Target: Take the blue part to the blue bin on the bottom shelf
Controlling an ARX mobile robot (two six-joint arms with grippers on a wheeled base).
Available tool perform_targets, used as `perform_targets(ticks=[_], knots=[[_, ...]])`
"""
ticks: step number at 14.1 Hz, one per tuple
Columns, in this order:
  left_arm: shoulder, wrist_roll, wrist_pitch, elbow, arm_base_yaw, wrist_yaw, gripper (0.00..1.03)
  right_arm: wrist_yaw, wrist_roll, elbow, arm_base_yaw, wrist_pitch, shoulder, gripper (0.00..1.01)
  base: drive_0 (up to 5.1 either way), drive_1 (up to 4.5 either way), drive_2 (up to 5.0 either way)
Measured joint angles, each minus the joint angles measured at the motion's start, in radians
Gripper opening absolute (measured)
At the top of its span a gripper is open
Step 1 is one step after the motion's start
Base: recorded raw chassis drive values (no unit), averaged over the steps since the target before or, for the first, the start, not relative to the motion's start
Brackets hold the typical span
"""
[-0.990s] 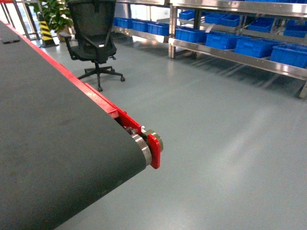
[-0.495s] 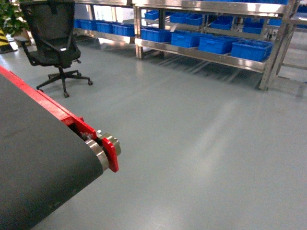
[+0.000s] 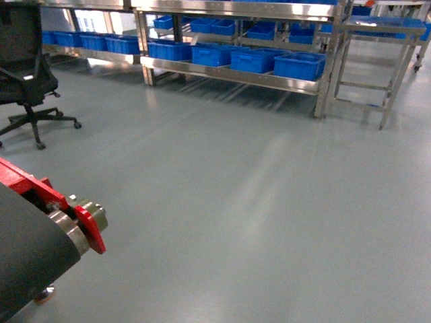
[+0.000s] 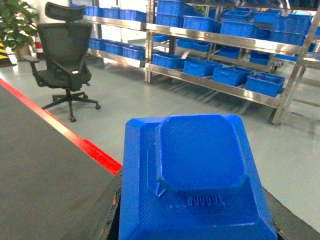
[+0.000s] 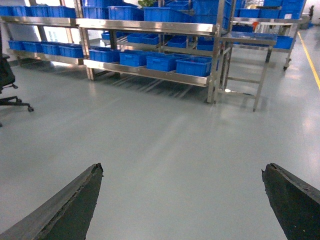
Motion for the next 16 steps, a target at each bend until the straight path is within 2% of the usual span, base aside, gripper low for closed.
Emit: perform_targets(ticks=[16], knots=[[0.000, 0.000, 0.000, 0.000, 0.000, 0.000, 0.44, 0.000, 0.000, 0.000, 0.000, 0.000, 0.000, 0.98, -1.6, -1.60, -1.6]])
